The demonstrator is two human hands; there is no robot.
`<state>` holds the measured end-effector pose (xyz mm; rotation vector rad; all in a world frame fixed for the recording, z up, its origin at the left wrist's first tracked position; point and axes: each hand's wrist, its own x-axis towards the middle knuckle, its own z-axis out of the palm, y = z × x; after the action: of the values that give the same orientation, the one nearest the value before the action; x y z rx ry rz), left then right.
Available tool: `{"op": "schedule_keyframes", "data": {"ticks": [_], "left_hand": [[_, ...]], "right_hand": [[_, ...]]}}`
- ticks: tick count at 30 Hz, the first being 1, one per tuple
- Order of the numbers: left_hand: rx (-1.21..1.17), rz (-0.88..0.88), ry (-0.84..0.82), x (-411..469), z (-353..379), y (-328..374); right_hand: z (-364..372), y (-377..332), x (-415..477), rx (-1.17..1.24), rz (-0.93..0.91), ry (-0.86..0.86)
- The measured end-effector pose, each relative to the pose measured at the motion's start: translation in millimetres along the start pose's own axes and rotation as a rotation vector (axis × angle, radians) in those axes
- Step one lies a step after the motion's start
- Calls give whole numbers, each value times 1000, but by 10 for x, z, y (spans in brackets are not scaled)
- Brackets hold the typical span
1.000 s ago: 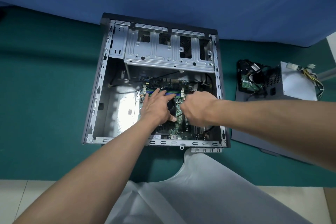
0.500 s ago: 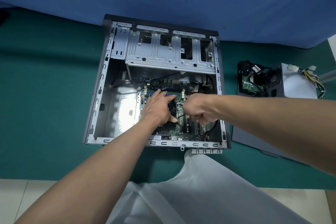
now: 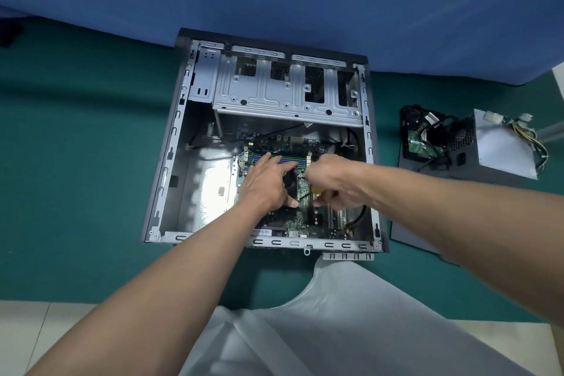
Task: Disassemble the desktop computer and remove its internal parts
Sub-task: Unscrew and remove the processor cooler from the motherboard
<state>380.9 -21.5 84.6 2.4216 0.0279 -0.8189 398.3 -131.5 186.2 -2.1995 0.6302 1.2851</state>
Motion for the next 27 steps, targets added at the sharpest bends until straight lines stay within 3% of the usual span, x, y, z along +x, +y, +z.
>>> {"op": "schedule_keyframes", "data": {"ticks": [2, 4, 6, 12, 14, 16, 18, 22, 24, 25, 27], "left_hand": [[2, -3, 1, -4, -4, 6], [8, -1, -1, 9, 2, 0], [12, -5, 0, 7, 6, 1], [11, -17, 5, 10, 11, 10], [9, -17, 7, 6, 9, 11], [3, -12, 6, 11, 6, -1], [2, -10, 4, 8, 1, -4], [-3, -11, 4, 9, 2, -5], [-9, -12, 4, 7, 1, -2], [-7, -12, 2, 7, -2, -3], [-3, -10, -1, 9, -2, -2]], "right_hand": [[-60, 51, 33, 21, 159, -111], [-82, 72, 57, -55, 147, -103], [-60, 59, 26, -278, -24, -37], [-42, 69, -51, -1535, -661, 232], [-83, 88, -9, -1712, -805, 231], [-124, 107, 15, -1626, -858, 229], [-113, 150, 64, -1343, -801, 235], [-71, 177, 103, -459, -363, 266], [-84, 159, 90, -89, -33, 100], [-85, 149, 71, -2, 72, 17], [-58, 123, 61, -21, 87, -30]]}}
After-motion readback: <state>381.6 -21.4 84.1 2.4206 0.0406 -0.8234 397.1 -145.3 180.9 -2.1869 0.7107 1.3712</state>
